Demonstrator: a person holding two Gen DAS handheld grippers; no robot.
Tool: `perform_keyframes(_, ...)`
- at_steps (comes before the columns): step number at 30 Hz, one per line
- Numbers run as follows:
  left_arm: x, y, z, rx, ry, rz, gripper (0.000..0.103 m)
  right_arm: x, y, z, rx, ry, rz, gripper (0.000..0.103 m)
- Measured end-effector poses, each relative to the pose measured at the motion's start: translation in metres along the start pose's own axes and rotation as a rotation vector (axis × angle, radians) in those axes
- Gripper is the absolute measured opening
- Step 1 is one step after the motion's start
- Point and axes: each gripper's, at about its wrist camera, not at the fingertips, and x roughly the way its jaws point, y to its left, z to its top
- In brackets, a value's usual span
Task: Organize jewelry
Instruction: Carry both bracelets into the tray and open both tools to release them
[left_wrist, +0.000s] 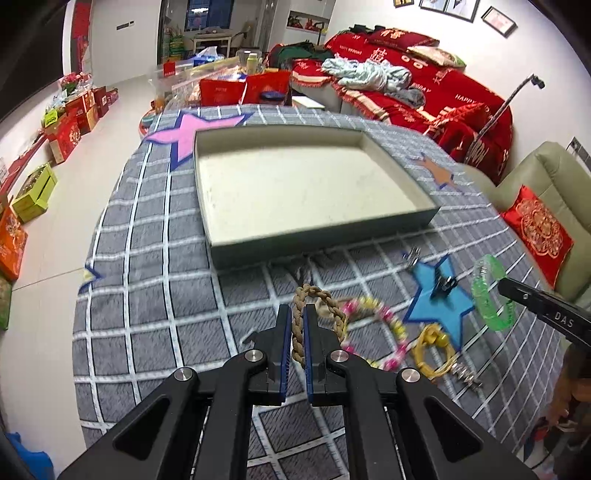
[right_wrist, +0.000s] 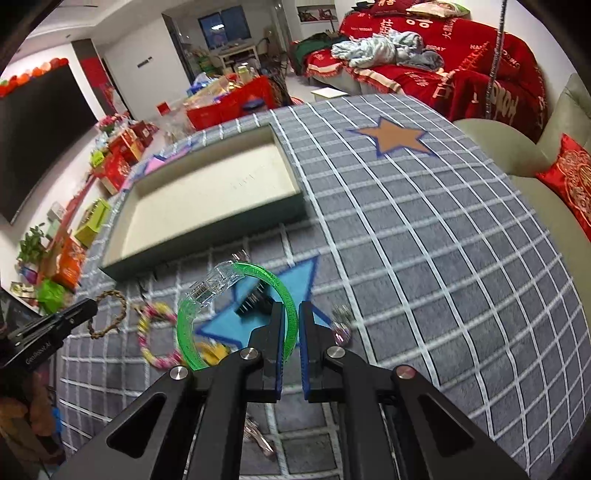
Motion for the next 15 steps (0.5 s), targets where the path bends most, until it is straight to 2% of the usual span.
perform_keyframes(8,-0.003,-0.002,0.048,-0.032,-0.054,-0.022,0.024,0.014,0.026,0.051,-0.063,-0.018,0.050,0.008)
perform_keyframes(15,0.026,0.001,0.102,-0.063,-0.089,-0.014,0.024,0.055,0.050,0.110,-0.079,0.003,0.106,0.008)
